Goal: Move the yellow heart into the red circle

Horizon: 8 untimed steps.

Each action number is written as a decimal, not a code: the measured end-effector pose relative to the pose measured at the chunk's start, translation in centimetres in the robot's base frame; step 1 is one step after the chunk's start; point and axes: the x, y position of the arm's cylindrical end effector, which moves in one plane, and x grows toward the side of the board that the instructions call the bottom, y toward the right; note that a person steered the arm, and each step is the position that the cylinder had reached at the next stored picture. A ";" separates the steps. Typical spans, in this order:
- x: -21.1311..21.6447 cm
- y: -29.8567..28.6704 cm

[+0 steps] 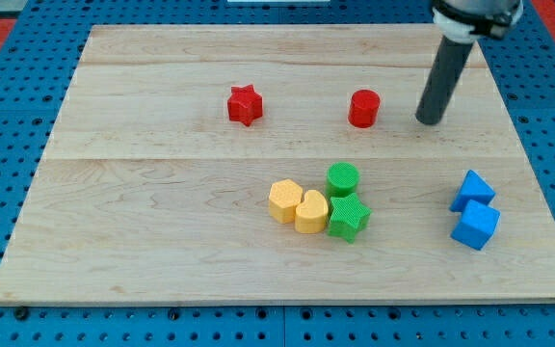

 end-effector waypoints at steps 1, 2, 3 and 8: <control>0.2 -7.6; 3.5 -14.4; 3.4 -10.1; -1.0 -4.4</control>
